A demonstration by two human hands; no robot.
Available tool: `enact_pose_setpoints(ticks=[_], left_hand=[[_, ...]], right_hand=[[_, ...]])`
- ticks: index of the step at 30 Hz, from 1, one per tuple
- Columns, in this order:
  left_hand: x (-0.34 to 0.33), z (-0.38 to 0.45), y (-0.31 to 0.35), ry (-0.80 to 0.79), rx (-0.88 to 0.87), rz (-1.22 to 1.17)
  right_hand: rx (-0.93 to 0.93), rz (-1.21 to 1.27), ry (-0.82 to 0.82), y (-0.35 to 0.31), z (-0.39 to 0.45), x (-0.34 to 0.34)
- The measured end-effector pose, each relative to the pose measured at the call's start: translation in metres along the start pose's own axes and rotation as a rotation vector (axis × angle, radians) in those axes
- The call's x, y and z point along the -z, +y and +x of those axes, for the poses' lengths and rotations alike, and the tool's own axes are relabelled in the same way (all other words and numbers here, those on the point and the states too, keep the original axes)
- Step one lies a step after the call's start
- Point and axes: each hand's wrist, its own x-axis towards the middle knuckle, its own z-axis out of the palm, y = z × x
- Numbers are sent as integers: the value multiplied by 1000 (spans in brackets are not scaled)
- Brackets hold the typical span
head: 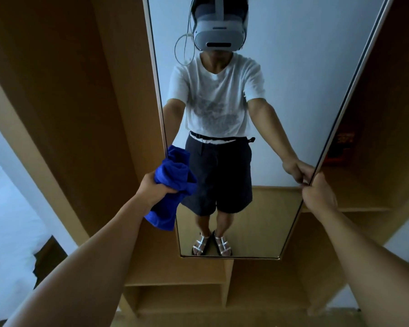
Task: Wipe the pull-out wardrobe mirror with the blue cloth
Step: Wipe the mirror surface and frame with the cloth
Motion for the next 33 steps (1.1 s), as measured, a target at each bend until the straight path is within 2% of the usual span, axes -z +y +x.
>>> enact_pose_setpoints(ticks=[10, 17, 24, 33], left_hand=[[-23, 6, -90, -22, 25, 73], [-34, 22, -126, -29, 59, 76], [-42, 29, -163, -62, 81, 34], [-67, 31, -251, -62, 182, 23]], right_hand=[[-5, 7, 39, 0, 1, -7], [-31, -4, 256, -5, -3, -23], [18, -25, 308, -1, -1, -27], [80, -5, 366, 4, 6, -35]])
